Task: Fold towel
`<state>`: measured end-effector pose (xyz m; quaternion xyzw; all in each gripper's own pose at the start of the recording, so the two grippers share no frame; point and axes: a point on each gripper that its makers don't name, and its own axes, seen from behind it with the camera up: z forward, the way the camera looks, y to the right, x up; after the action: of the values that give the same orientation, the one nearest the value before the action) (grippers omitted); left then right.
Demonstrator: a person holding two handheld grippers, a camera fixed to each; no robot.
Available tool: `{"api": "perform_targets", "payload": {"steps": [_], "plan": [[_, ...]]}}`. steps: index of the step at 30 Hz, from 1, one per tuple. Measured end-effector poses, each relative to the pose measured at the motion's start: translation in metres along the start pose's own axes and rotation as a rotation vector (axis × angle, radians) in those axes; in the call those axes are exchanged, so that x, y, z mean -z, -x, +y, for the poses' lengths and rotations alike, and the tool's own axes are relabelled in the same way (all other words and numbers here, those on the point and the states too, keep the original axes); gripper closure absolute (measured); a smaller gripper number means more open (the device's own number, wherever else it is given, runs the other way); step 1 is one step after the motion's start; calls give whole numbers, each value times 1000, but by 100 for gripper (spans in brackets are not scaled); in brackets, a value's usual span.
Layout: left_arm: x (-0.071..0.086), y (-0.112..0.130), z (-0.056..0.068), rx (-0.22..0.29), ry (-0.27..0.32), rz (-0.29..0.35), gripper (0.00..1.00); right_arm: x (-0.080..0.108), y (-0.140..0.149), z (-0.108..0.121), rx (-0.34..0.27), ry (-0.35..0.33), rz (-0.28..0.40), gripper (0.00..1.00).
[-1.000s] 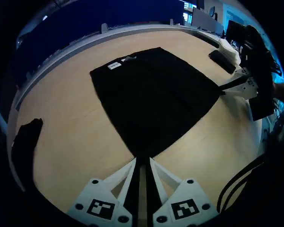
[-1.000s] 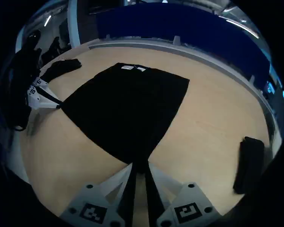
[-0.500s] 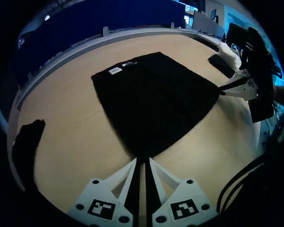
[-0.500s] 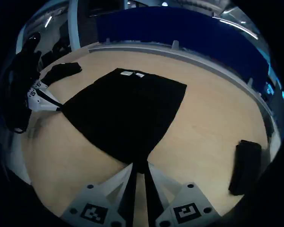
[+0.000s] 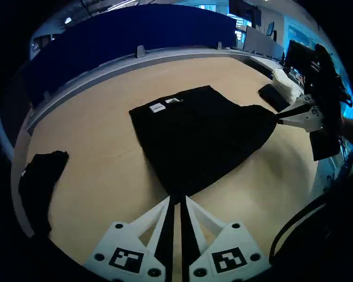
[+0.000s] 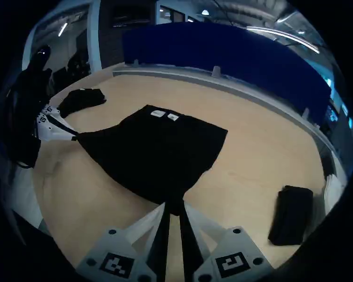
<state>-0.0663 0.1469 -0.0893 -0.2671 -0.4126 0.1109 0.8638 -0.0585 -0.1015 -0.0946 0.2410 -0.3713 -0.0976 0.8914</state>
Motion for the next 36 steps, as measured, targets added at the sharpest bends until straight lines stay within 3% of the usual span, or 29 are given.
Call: {"api": "perform_targets", "payload": {"steps": [22, 36], "plan": [[71, -26, 17, 44, -21, 58, 92, 65, -33, -10, 17, -7, 21, 87], [97, -36, 15, 58, -40, 84, 92, 83, -33, -24, 30, -39, 8, 87]]}}
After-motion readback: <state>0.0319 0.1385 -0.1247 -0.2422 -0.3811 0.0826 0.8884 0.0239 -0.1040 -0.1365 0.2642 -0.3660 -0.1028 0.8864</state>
